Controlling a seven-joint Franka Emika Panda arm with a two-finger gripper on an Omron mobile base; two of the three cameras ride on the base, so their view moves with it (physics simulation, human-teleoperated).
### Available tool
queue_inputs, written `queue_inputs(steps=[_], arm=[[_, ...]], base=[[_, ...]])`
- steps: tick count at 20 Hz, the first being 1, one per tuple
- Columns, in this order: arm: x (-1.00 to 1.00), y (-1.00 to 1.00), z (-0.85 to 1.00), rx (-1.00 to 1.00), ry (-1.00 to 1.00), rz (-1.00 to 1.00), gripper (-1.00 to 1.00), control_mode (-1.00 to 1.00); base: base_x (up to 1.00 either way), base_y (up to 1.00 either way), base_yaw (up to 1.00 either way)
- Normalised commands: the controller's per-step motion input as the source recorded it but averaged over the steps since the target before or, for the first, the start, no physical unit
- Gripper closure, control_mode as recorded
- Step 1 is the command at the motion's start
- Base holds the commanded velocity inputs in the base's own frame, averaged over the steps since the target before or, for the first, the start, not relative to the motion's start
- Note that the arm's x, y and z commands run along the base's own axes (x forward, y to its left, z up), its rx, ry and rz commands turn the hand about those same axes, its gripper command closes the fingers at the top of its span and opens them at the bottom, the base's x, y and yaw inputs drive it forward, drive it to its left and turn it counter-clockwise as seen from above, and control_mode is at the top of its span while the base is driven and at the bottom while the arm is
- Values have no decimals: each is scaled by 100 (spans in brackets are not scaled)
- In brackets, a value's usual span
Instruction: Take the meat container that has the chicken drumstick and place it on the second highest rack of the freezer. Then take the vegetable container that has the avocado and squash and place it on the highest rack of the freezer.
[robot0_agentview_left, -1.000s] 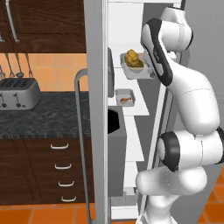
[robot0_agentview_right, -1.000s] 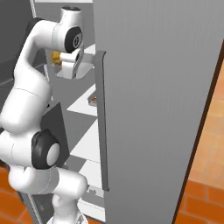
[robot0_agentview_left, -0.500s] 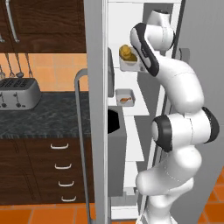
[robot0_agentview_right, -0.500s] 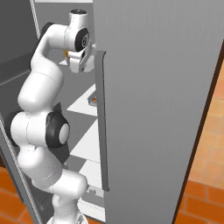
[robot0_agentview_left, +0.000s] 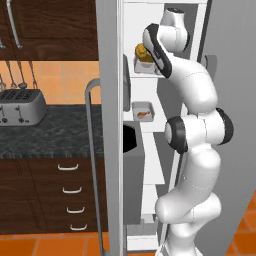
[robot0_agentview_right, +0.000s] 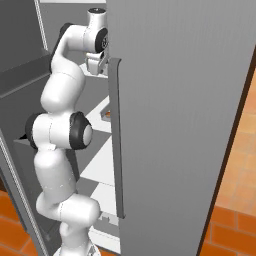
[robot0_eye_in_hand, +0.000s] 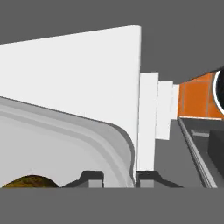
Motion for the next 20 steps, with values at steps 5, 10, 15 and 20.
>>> queue_inputs(steps=[5,10,15,20], arm=[[64,-14,-33,0,-9,0,100,-100],[24,0,-45,-2,-14,1,100,-100],[41,0,-33,-1,-10,0,100,-100],[18,2,-4,0,-1,-1,100,-100]], base=[[0,0,0],[0,0,0],[0,0,0],[0,0,0]])
